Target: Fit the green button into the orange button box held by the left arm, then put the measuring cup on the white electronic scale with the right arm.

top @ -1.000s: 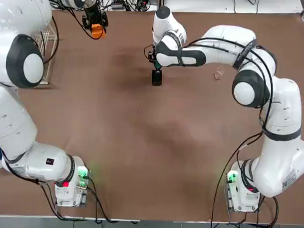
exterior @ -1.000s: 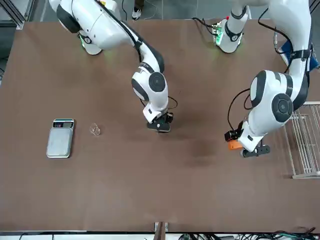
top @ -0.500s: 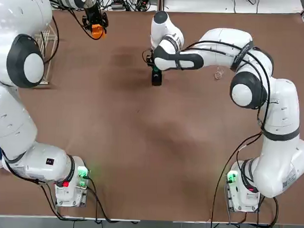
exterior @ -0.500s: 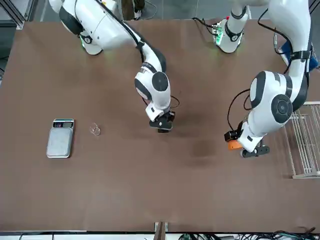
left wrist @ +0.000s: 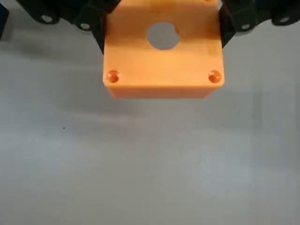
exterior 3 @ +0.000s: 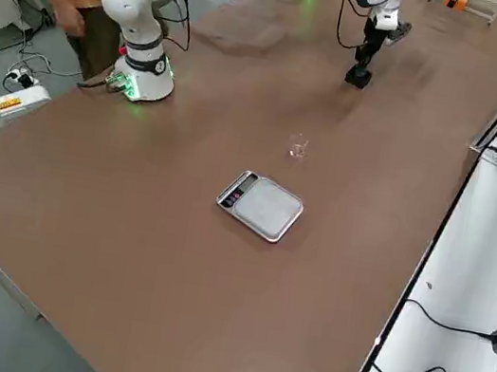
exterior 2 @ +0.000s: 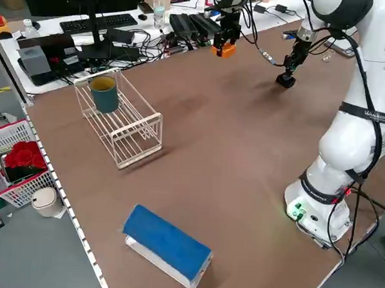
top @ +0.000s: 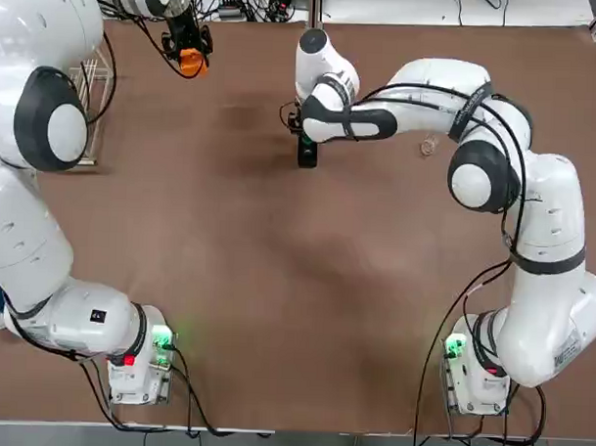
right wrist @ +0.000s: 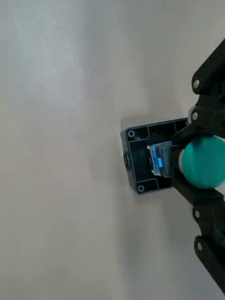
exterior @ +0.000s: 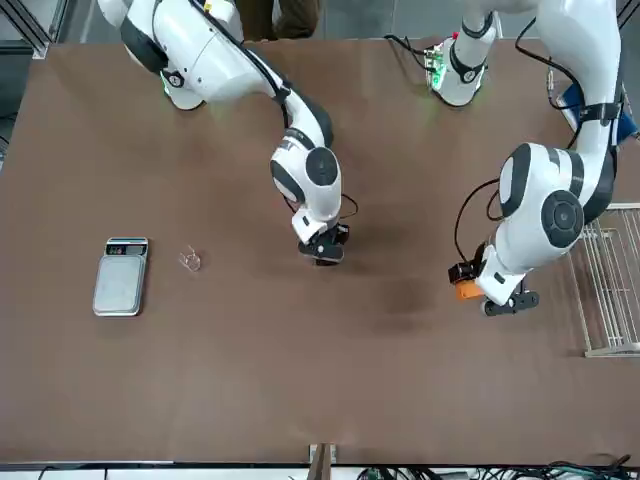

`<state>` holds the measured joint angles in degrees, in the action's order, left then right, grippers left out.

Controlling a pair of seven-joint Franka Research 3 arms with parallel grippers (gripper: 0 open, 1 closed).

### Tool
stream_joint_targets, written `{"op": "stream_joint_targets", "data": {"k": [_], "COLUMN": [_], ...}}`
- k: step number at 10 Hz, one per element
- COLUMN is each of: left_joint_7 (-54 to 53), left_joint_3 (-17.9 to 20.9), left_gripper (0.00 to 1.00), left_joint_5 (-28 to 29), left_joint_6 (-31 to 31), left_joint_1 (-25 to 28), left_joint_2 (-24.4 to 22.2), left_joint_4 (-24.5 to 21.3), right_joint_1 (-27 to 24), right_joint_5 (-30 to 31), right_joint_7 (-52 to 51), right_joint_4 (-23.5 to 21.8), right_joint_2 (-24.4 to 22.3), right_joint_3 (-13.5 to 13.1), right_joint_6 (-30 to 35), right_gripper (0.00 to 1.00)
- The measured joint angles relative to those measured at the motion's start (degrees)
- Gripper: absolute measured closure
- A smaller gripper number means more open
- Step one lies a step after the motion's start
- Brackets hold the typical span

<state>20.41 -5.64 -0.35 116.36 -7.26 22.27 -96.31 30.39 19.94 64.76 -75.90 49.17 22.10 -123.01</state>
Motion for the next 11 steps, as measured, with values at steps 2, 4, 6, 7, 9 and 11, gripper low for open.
{"op": "stream_joint_targets", "data": {"k": [2, 4, 6, 7, 9, 11], "left_joint_7": [0.0, 0.0, 0.0, 0.0, 0.0, 0.1], "left_joint_3": [0.0, 0.0, 0.0, 0.0, 0.0, -0.1], "left_gripper": [0.14, 0.14, 0.14, 0.14, 0.14, 0.14], "left_joint_5": [0.0, 0.0, 0.0, 0.0, 0.0, 0.0], "left_joint_6": [0.0, 0.0, 0.0, 0.0, 0.0, 0.0], "left_joint_1": [0.0, 0.0, 0.0, 0.0, 0.0, 0.0], "left_joint_2": [0.0, 0.1, 0.1, 0.1, 0.1, 0.1], "left_joint_4": [0.0, 0.1, 0.1, 0.1, 0.1, 0.2], "right_joint_1": [0.0, 0.0, 0.1, 0.1, 0.1, 0.1], "right_joint_5": [0.5, 0.5, 0.5, 0.5, 0.5, 0.5], "right_joint_7": [0.3, 0.5, 1.5, 1.8, 2.1, 2.1], "right_joint_4": [0.0, 0.0, 0.0, 0.1, 0.2, 0.4], "right_joint_2": [0.5, 0.6, 0.6, 0.6, 0.6, 0.6], "right_joint_3": [0.0, 0.0, 0.0, 0.0, 0.0, -0.1], "right_joint_6": [0.0, -0.1, -0.5, -1.4, -2.1, -2.1], "right_gripper": [0.63, 0.63, 0.51, 0.50, 0.47, 0.39]}}
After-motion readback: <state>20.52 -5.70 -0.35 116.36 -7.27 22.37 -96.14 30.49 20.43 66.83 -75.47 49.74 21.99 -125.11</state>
